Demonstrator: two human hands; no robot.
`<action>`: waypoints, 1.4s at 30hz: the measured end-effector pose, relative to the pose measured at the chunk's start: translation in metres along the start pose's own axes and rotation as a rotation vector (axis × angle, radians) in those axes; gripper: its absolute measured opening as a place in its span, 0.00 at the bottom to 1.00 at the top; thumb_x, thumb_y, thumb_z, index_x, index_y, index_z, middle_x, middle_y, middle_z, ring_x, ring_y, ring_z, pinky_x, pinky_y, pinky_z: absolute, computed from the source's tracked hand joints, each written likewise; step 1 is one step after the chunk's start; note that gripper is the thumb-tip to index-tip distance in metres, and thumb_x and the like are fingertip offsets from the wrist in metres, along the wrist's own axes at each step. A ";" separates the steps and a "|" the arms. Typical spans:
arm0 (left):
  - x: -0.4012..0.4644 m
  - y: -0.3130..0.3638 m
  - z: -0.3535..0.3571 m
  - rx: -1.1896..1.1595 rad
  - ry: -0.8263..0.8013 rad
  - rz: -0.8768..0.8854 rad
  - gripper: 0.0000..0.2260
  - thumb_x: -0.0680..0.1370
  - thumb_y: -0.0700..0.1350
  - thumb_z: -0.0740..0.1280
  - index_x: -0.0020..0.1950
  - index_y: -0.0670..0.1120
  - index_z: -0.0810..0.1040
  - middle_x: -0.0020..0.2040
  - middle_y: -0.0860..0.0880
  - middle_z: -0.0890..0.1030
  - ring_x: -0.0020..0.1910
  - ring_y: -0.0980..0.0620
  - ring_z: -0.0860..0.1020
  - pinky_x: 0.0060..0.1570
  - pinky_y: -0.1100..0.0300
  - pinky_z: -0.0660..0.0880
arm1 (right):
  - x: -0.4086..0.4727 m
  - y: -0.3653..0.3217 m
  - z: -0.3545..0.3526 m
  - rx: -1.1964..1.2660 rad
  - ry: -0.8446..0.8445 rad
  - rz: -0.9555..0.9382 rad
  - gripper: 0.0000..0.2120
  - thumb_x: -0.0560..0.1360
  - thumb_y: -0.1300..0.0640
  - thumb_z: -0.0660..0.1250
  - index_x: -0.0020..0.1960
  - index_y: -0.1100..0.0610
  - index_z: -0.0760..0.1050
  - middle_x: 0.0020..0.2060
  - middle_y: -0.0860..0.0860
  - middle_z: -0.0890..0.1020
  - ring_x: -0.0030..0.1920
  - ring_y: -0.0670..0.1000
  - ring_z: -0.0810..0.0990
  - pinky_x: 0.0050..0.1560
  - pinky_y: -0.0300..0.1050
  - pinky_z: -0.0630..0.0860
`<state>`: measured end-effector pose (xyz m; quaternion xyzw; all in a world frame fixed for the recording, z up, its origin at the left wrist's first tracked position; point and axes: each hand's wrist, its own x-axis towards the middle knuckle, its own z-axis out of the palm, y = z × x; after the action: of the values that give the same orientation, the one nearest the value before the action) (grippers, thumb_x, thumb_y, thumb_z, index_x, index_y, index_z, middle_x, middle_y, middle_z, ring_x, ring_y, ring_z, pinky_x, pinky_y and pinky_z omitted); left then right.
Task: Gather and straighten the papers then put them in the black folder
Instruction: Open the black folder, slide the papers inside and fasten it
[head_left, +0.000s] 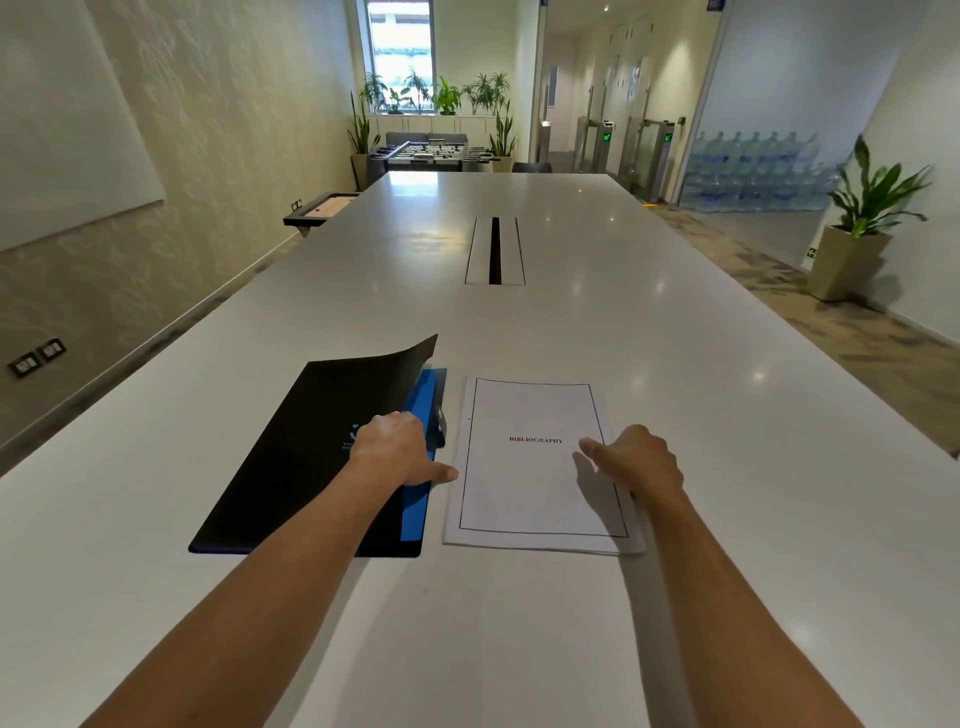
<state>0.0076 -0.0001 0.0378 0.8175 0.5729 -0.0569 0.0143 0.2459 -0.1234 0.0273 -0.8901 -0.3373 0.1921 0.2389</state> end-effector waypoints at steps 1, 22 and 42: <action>0.000 0.000 0.000 -0.002 0.002 0.001 0.39 0.65 0.71 0.68 0.62 0.42 0.69 0.46 0.47 0.74 0.41 0.52 0.76 0.41 0.60 0.76 | 0.003 0.002 -0.001 0.031 -0.013 0.018 0.21 0.73 0.40 0.66 0.47 0.59 0.73 0.48 0.56 0.79 0.51 0.60 0.78 0.45 0.47 0.71; 0.002 -0.001 0.002 -0.001 -0.023 0.001 0.36 0.66 0.70 0.68 0.59 0.43 0.70 0.45 0.47 0.75 0.39 0.52 0.76 0.37 0.61 0.74 | 0.013 -0.010 -0.004 0.325 -0.104 0.088 0.33 0.75 0.44 0.67 0.68 0.67 0.67 0.67 0.63 0.73 0.66 0.63 0.72 0.60 0.52 0.70; 0.001 -0.001 0.003 0.001 -0.011 -0.005 0.38 0.66 0.70 0.68 0.62 0.42 0.69 0.47 0.46 0.74 0.42 0.51 0.76 0.40 0.59 0.75 | 0.005 -0.031 0.009 0.036 0.052 0.053 0.31 0.71 0.52 0.69 0.66 0.63 0.60 0.61 0.60 0.76 0.60 0.62 0.76 0.51 0.51 0.71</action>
<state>0.0072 0.0006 0.0350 0.8158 0.5748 -0.0617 0.0171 0.2291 -0.0967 0.0362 -0.8989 -0.3037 0.1813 0.2585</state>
